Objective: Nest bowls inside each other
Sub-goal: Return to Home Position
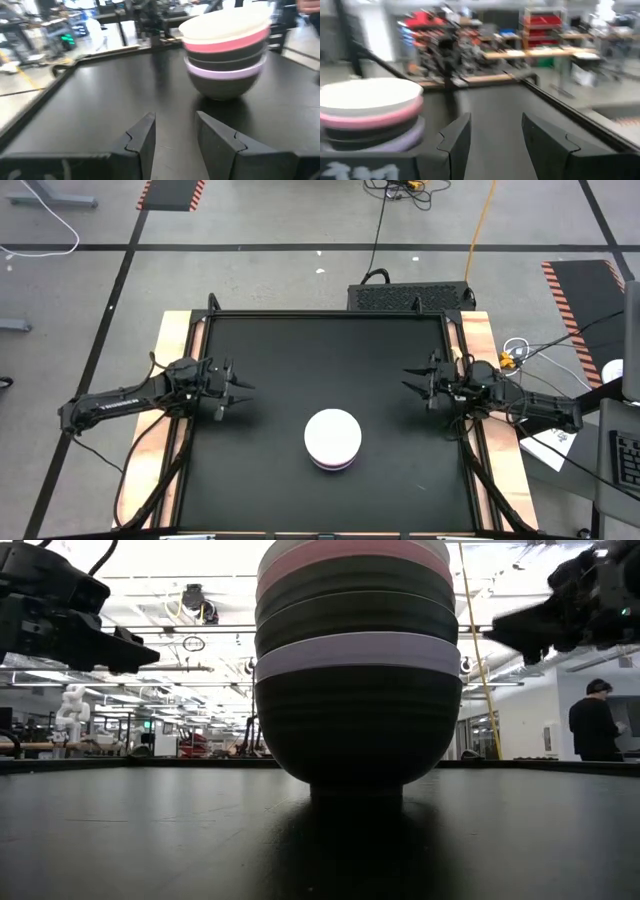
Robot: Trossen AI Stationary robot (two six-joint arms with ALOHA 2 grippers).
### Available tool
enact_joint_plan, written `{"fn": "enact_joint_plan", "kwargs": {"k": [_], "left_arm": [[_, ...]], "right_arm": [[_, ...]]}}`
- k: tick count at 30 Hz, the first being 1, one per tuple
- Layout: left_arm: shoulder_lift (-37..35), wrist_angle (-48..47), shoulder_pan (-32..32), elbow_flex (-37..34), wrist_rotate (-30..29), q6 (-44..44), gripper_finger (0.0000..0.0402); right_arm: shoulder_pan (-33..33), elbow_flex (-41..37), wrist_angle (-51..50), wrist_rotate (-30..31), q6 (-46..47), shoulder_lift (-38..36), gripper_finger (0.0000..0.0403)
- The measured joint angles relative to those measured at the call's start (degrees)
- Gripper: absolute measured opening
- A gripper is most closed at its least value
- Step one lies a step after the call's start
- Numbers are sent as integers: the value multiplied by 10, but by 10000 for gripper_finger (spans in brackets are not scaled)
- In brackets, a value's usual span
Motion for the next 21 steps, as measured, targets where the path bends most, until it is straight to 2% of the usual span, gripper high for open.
{"fn": "enact_joint_plan", "kwargs": {"k": [9,14,17,21], "left_arm": [[-5,-9,1,0,-20,-26,140],[-5,-8,1,0,-10,-24,140],[-5,-8,1,0,0,-27,140],[-2,-8,0,0,19,-14,130]], "right_arm": [[-37,-39,2,-15,10,2,169],[-38,-42,16,-70,14,10,165],[-38,-42,16,-69,19,11,135],[-38,-43,18,-87,12,16,60]]}}
